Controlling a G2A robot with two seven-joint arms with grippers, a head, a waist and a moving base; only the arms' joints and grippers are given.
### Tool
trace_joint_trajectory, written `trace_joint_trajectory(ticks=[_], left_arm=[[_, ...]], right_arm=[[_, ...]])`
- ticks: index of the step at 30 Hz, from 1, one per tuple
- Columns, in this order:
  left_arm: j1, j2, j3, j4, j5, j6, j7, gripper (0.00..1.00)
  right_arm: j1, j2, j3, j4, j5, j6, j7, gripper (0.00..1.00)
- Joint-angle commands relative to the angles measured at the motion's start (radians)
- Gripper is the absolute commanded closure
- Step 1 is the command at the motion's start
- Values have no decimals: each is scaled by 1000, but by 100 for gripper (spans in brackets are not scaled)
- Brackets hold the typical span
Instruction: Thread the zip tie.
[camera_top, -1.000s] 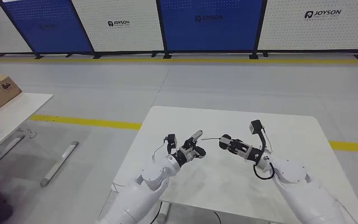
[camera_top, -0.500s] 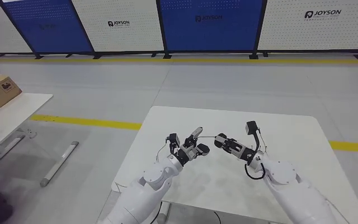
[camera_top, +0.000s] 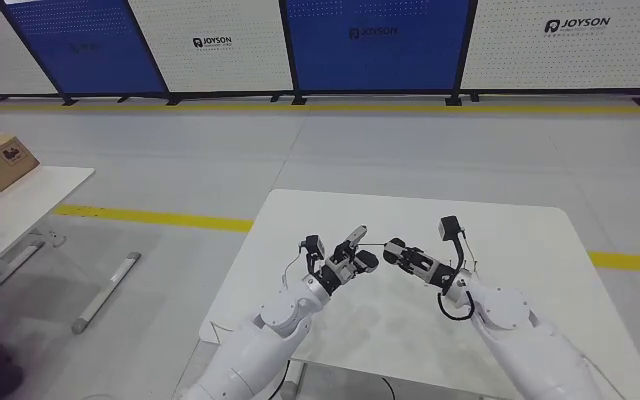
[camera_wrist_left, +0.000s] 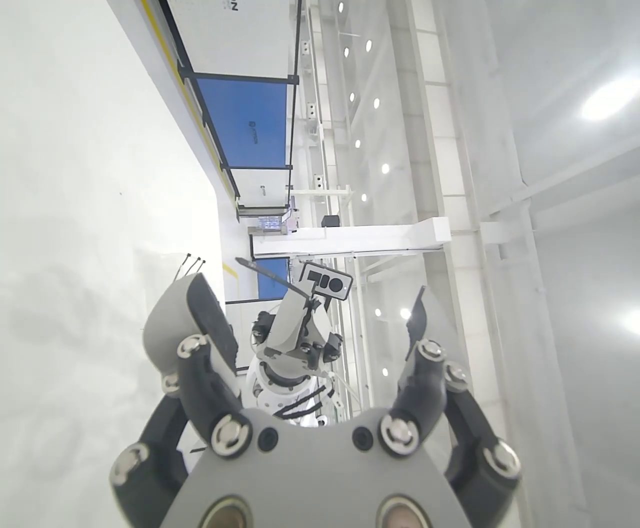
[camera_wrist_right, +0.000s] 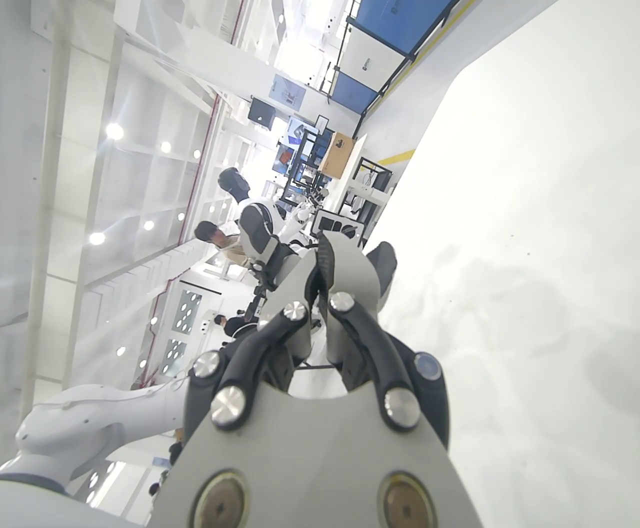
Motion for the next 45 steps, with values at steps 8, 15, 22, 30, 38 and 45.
trace_joint_trajectory(ticks=[8, 15, 22, 30, 38, 45], left_arm=[[-13, -6, 5, 17, 16, -7, 20, 100], [-21, -9, 10, 34, 36, -18, 19, 100], [-21, -10, 7, 40, 57, -30, 28, 100], [-17, -11, 3, 41, 83, -50, 31, 100], [-5, -11, 4, 29, 111, -49, 42, 52], [6, -10, 2, 20, 128, -57, 30, 66]], right_arm=[[0, 0, 0, 0, 0, 0, 0, 100], [0, 0, 0, 0, 0, 0, 0, 100], [0, 0, 0, 0, 0, 0, 0, 100], [0, 0, 0, 0, 0, 0, 0, 100], [0, 0, 0, 0, 0, 0, 0, 100], [0, 0, 0, 0, 0, 0, 0, 100]])
